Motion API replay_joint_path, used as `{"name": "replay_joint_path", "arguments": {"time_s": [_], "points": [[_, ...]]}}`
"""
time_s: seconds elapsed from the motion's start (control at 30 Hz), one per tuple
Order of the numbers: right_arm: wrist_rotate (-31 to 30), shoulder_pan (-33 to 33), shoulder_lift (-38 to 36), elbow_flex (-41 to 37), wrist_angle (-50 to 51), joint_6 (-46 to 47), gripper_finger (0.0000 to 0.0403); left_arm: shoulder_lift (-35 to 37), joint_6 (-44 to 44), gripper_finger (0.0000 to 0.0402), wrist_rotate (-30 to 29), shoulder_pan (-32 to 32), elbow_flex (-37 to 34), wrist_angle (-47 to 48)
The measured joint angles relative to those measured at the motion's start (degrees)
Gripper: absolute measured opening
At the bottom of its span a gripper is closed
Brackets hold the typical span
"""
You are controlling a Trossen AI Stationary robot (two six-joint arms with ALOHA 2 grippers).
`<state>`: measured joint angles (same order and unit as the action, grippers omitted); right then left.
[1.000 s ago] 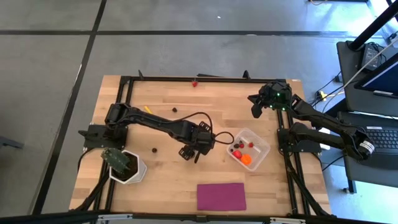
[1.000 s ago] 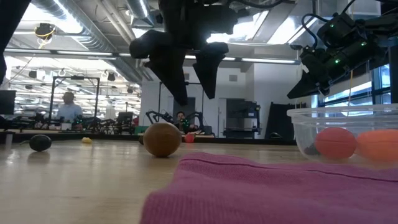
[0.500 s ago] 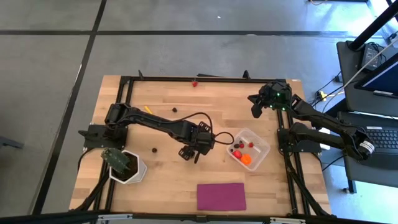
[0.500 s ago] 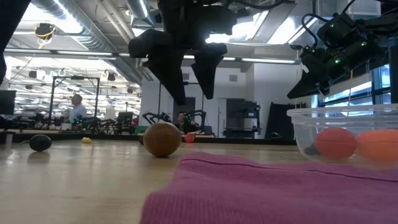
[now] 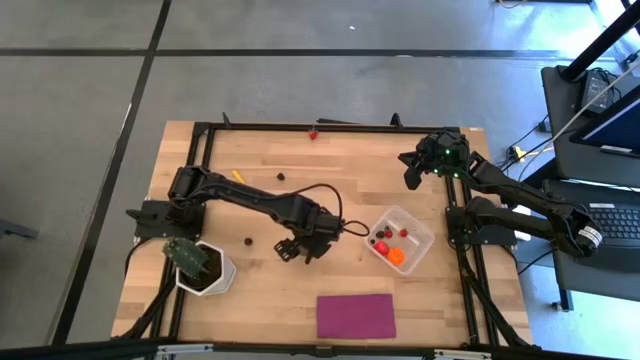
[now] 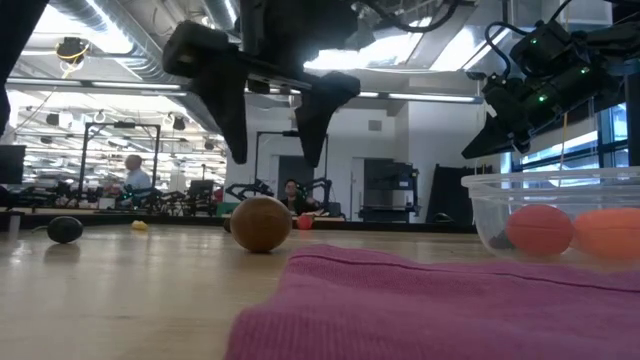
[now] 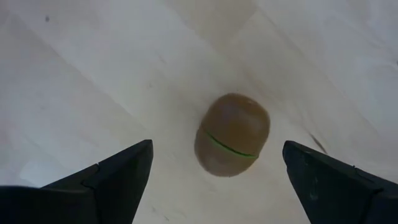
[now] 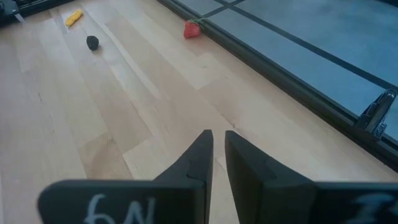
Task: Pick and placing Produce into tupperware
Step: Put the kiwi into the transparent bin
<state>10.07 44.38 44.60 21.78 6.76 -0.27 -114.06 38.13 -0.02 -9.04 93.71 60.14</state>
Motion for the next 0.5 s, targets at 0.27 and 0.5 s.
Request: {"name": "replay_joint_path", "arguments": {"time_s": [0.27,0.5], "points": [[0.0,0.0,0.0,0.0,0.0,-0.2,0.0046,0.0,1.0,0.0350,1.7,-0.5,-5.0,-2.1],[0.0,0.0,0.0,0.0,0.0,-0.2,0.0046,0.0,1.3,0.0352,1.7,-0.5,-7.5,-6.1]]}}
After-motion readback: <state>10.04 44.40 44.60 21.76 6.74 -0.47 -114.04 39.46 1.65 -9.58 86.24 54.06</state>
